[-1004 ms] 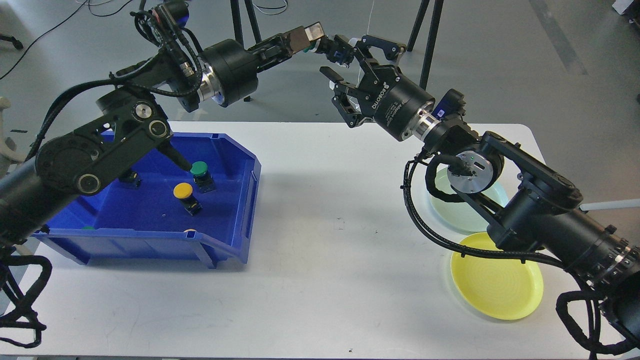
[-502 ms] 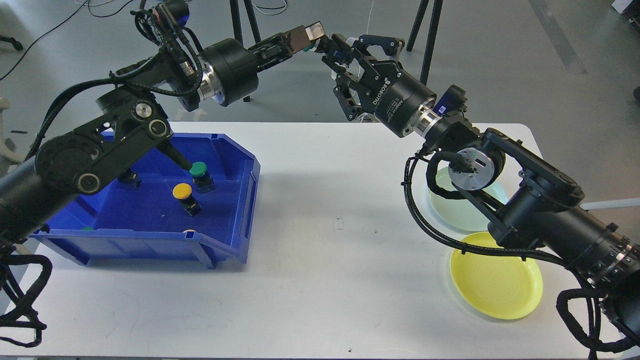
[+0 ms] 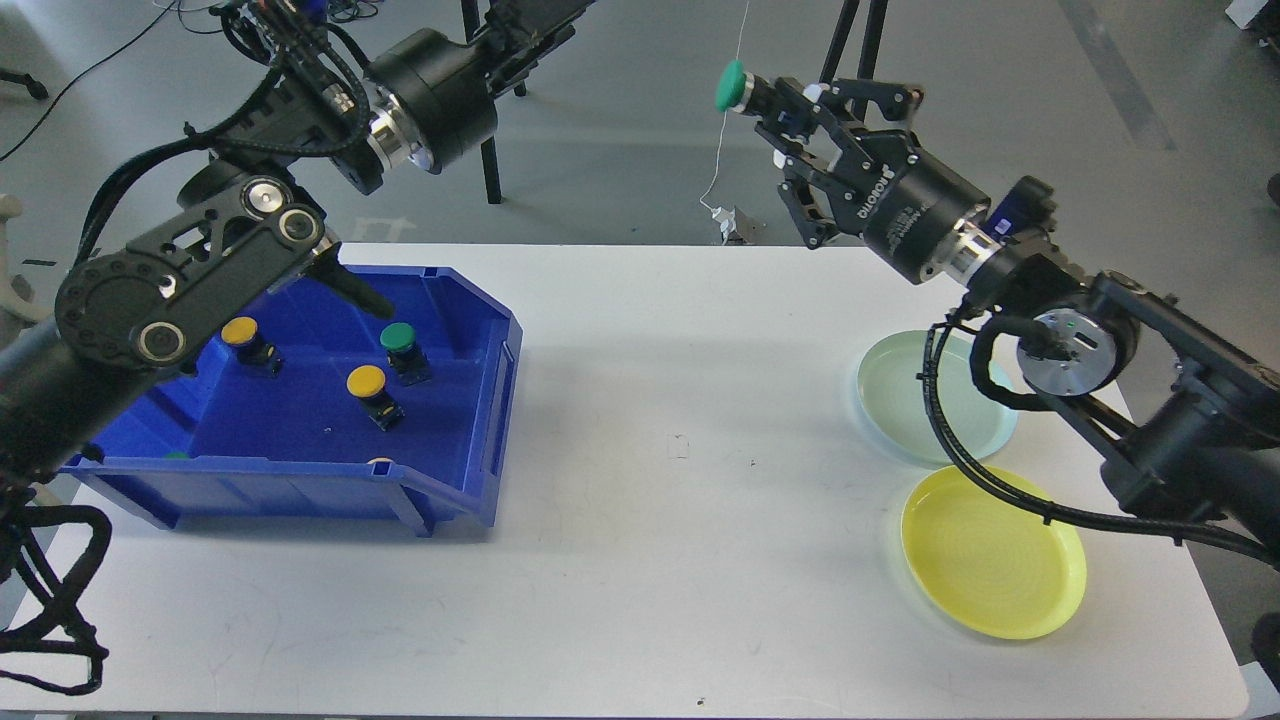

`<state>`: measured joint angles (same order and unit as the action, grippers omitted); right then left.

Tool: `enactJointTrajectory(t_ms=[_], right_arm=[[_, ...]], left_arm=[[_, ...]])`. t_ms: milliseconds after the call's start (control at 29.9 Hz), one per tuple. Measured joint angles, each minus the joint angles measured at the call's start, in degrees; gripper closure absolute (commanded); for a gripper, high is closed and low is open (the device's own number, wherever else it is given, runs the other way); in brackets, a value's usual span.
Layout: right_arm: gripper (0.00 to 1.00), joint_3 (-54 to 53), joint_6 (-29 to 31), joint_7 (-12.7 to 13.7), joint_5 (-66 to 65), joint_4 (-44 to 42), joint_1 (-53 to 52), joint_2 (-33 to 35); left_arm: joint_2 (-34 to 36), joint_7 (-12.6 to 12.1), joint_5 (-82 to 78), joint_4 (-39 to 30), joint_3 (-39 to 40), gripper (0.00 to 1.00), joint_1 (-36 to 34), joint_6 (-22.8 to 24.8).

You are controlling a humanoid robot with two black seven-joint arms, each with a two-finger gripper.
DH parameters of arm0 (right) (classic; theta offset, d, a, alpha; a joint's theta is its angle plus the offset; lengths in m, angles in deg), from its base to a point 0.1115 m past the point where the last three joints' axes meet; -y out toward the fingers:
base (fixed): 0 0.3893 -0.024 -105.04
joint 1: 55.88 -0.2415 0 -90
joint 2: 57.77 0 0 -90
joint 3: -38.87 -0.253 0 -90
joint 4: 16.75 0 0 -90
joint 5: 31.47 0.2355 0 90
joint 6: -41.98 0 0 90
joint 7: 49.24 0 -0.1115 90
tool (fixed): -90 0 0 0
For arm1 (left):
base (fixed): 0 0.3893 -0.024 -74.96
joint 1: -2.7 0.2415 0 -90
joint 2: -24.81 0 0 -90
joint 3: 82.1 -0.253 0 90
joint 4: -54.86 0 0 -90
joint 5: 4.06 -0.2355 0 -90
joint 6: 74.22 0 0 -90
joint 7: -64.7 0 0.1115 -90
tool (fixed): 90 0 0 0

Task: Pass button and place on color plate
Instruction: 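Lower the green button onto the teal plate with the right gripper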

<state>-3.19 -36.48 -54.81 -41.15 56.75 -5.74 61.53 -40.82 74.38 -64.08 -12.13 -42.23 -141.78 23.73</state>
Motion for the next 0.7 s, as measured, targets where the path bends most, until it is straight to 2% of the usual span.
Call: enactJointTrajectory(t_ms=[167,335,535,703], right_arm=[[0.83,1.8,0.3,3.7,-0.2,-0.7,6.6,8.6],[0.83,4.6,0.4,4.4,-0.2,-5.6,10.1,11.7],[0.83,9.7,0.4,4.4,-0.1,-13.8,10.4,9.6],[0.83,10.1,0.4,5.4,-0.1,-23.1,9.5,2.1]], left_arm=[[-1.1,0.6,20.3,6.2,0.4,0.00,0.1,1.0],[-2.1,0.6,32.8,11.1,0.5,0.00,-0.1,1.5],[-3.3,0.6,34.7,13.1,0.5,0.00,-0.5,2.0],[-3.4,1.2,34.6,13.4,0.4,0.00,-0.5,2.0]])
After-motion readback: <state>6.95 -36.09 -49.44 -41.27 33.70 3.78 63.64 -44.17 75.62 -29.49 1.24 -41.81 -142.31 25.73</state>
